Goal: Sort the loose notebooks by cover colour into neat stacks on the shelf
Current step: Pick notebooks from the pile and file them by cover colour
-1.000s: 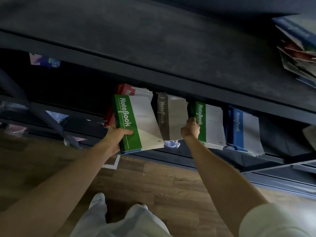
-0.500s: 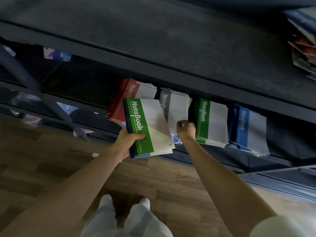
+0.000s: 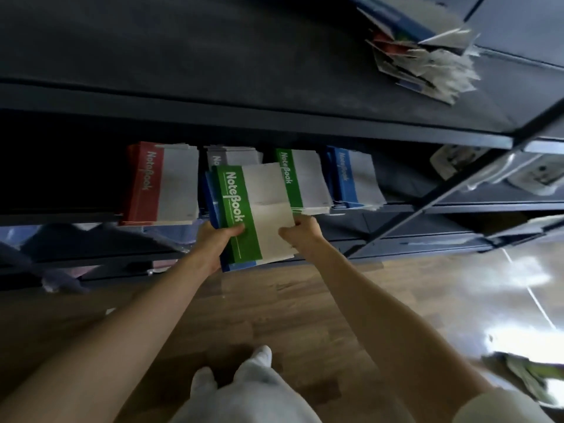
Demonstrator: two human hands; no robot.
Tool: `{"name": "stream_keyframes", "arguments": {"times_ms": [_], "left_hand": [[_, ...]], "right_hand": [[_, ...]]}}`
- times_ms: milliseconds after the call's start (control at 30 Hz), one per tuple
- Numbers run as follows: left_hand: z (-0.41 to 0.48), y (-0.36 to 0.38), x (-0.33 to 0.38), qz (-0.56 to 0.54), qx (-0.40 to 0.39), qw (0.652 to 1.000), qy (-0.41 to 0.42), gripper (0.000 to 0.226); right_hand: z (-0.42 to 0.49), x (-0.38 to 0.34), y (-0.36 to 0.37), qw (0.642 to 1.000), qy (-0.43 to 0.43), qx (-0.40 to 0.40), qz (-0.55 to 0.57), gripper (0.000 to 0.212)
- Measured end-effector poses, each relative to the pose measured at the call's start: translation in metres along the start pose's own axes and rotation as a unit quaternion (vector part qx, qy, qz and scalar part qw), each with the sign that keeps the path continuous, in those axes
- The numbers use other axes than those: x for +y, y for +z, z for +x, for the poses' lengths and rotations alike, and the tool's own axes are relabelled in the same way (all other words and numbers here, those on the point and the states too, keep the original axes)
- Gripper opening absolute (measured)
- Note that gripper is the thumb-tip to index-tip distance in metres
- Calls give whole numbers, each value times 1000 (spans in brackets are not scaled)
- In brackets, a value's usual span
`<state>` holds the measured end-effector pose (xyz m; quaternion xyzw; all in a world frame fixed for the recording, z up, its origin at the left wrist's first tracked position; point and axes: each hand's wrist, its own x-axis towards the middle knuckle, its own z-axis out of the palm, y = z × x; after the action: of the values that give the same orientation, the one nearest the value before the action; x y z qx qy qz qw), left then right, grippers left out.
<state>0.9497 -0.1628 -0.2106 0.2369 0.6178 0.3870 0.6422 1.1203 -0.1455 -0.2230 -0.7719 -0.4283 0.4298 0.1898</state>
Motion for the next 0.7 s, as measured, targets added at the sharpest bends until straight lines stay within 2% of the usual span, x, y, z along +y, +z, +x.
{"name": "stream_keyframes", "arguments": {"times_ms": [100, 167, 233, 333, 400, 567, 700], "left_hand": [[1, 14, -1, 24, -8, 1000, -6, 38], [6, 23, -2, 33, -9, 999, -17, 42], [11, 31, -1, 29, -6, 999, -37, 41], [20, 49, -1, -8, 9, 999, -53, 24], [24, 62, 0, -30, 14, 998, -57, 22], [38, 97, -3, -68, 46, 996, -34, 28], [46, 100, -11, -50, 105, 993, -11, 32]], "right_hand": [[6, 12, -21, 999, 19, 45, -23, 33], [13, 18, -36, 996, 24, 64, -48, 36], [26, 26, -52, 996, 33, 63, -49, 36], [49, 31, -71, 997, 51, 43, -39, 36], [62, 32, -81, 997, 54, 39, -44, 35], [106, 32, -107, 997, 27, 76, -16, 37], [136, 22, -112, 994, -17, 74, -74, 30]]}}
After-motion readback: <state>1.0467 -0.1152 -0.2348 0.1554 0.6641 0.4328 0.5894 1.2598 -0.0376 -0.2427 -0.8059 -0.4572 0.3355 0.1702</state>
